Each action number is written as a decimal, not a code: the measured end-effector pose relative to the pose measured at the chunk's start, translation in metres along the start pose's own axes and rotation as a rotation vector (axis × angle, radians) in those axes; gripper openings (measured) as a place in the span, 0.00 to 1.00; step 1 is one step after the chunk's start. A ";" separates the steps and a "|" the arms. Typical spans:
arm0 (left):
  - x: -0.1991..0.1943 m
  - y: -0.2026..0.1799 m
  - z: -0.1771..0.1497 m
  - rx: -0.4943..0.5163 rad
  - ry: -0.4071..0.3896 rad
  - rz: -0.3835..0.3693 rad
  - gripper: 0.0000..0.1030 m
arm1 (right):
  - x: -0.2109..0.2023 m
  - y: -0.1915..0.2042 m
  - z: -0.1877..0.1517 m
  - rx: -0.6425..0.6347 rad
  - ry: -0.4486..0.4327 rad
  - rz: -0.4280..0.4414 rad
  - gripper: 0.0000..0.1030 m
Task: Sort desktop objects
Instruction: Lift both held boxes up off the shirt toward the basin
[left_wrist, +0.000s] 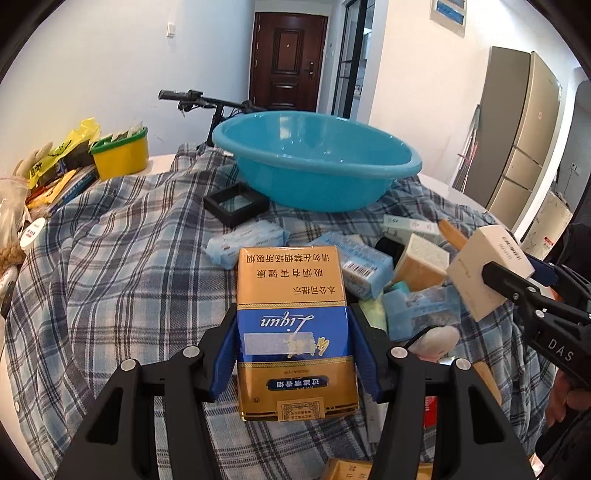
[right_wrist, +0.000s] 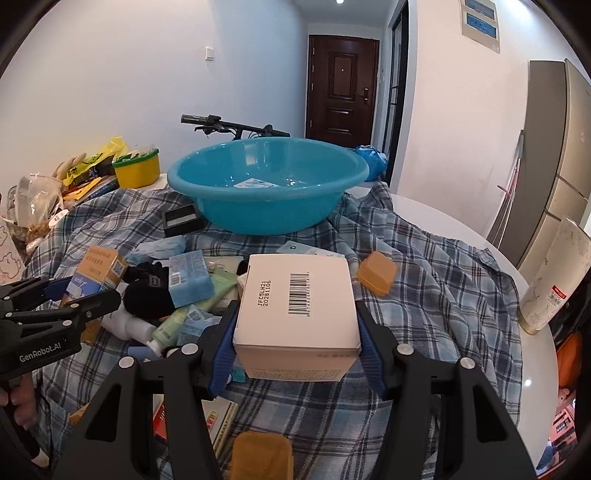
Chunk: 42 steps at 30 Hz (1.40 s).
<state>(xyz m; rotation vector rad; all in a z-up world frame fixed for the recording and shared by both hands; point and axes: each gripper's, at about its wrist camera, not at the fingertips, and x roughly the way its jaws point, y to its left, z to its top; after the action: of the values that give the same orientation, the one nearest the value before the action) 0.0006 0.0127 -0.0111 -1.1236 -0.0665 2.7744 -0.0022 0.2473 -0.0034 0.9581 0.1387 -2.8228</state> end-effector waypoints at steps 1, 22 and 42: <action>-0.001 -0.001 0.002 0.003 -0.006 -0.001 0.56 | -0.002 0.002 0.002 -0.004 -0.010 0.001 0.55; -0.082 -0.028 0.096 0.056 -0.371 0.001 0.56 | -0.069 0.017 0.086 -0.036 -0.348 -0.026 0.55; -0.193 -0.044 0.154 0.083 -0.722 -0.014 0.56 | -0.144 0.024 0.155 -0.009 -0.661 -0.045 0.55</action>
<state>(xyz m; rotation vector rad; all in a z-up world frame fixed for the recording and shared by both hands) 0.0362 0.0283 0.2367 -0.0606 -0.0349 2.9755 0.0224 0.2191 0.2057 -0.0142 0.0880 -3.0002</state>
